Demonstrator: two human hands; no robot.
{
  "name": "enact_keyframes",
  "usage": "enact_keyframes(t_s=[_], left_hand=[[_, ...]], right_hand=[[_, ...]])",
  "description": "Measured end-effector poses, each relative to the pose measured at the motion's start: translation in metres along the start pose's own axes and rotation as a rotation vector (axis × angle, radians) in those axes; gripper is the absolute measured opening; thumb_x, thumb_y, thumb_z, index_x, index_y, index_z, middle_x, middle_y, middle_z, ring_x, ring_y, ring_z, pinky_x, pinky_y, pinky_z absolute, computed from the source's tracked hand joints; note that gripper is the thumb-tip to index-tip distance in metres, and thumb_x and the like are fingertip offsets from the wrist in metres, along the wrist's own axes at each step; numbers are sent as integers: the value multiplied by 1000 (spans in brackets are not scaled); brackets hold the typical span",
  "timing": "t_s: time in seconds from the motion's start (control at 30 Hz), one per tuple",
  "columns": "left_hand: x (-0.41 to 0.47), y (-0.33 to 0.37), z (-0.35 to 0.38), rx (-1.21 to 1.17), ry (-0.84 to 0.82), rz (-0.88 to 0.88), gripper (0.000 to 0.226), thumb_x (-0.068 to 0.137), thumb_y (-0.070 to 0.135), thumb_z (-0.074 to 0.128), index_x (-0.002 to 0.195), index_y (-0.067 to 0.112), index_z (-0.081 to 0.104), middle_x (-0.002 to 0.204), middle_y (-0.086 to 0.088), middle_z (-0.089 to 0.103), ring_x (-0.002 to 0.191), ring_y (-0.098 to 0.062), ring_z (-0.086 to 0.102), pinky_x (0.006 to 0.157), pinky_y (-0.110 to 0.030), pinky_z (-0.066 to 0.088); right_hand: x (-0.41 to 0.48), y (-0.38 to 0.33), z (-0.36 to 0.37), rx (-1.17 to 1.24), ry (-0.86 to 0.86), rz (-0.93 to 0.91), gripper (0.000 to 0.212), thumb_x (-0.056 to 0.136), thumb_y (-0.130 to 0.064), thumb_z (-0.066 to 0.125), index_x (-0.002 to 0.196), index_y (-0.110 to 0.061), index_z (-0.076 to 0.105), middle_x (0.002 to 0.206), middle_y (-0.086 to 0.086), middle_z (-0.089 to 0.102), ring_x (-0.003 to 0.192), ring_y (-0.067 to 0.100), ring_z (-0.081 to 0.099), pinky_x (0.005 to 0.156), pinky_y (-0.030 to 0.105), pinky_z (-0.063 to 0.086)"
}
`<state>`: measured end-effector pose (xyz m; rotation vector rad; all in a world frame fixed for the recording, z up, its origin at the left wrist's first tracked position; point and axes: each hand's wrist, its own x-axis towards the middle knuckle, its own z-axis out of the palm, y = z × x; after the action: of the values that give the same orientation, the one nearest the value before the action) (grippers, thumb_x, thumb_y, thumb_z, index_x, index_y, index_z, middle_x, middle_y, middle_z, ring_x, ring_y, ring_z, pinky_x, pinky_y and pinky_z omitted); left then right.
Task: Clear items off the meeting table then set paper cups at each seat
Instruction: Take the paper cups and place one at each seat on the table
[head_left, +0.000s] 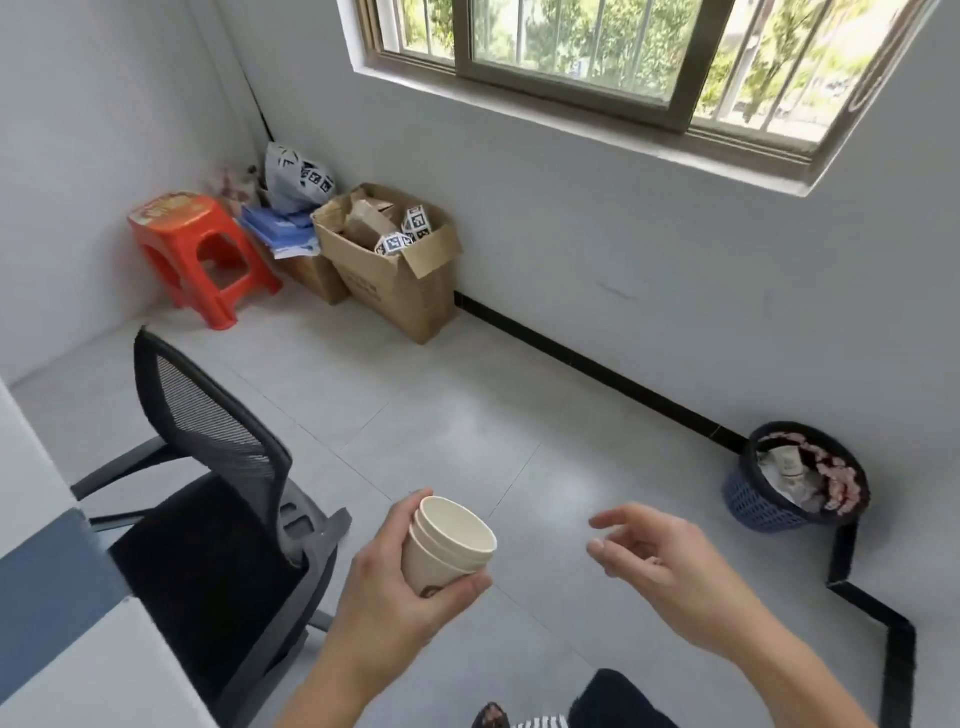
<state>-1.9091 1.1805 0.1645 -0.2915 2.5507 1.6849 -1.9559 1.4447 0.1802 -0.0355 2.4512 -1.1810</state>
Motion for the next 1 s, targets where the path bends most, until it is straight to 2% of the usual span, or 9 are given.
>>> enact_keyframes(t_s=[0.07, 0.13, 0.27, 0.37, 0.47, 0.57, 0.67, 0.83, 1.0], left_hand=[[33, 8, -5, -8, 25, -9, 81, 48, 57, 82, 120, 44, 48, 99, 19, 62, 92, -7, 62, 73, -15, 51], [67, 9, -7, -25, 62, -37, 80, 47, 55, 82, 119, 41, 50, 97, 10, 66, 90, -6, 62, 72, -11, 50], [137, 5, -8, -26, 124, -108, 81, 47, 52, 84, 119, 38, 52, 100, 2, 67, 90, -7, 63, 74, -12, 51], [205, 13, -11, -27, 193, -134, 80, 46, 52, 84, 118, 39, 51, 100, 9, 66, 92, -5, 62, 74, -14, 50], [262, 42, -20, -10, 249, -118, 77, 47, 51, 85, 115, 47, 48, 104, 23, 62, 94, -5, 62, 76, -20, 52], [307, 61, -34, 27, 335, -114, 76, 49, 49, 86, 113, 46, 46, 108, 22, 60, 99, -6, 60, 80, -13, 49], [335, 63, -51, 24, 426, -138, 77, 51, 47, 88, 116, 45, 46, 109, 20, 60, 102, -7, 59, 82, -10, 46], [388, 47, -95, 17, 550, -190, 81, 49, 48, 88, 116, 52, 42, 114, 27, 56, 108, -2, 55, 84, -4, 40], [458, 19, -169, -1, 599, -173, 81, 52, 45, 88, 118, 52, 42, 114, 25, 58, 106, -3, 58, 86, -9, 44]], right_hand=[[34, -9, -9, 16, -36, 0, 13, 86, -37, 67, 99, -34, 66, 80, -16, 72, 74, 6, 67, 73, 28, 53], [76, -13, -16, 14, -95, 1, 14, 87, -38, 67, 100, -34, 65, 81, -17, 72, 73, 9, 67, 74, 29, 54], [173, -25, -37, -19, -182, -25, 16, 85, -43, 67, 99, -37, 65, 85, -17, 72, 76, 7, 68, 80, 33, 56], [265, -50, -59, -52, -225, -68, 16, 85, -44, 66, 99, -37, 65, 81, -12, 72, 78, 7, 67, 80, 32, 55], [342, -95, -73, -65, -307, -156, 14, 84, -44, 66, 95, -35, 66, 78, -9, 72, 69, 9, 65, 66, 31, 52], [409, -155, -73, -70, -442, -271, 13, 83, -37, 71, 90, -26, 70, 79, 4, 73, 72, 19, 68, 69, 35, 54], [460, -210, -53, -84, -582, -391, 15, 79, -34, 77, 83, -20, 72, 78, 6, 72, 67, 21, 64, 66, 35, 54], [530, -278, 8, -156, -748, -531, 13, 76, -26, 80, 75, -16, 71, 73, 6, 71, 56, 4, 52, 55, 21, 43], [608, -346, 67, -140, -788, -522, 6, 76, -15, 75, 78, -12, 71, 63, 2, 63, 55, 11, 51, 55, 30, 43]])
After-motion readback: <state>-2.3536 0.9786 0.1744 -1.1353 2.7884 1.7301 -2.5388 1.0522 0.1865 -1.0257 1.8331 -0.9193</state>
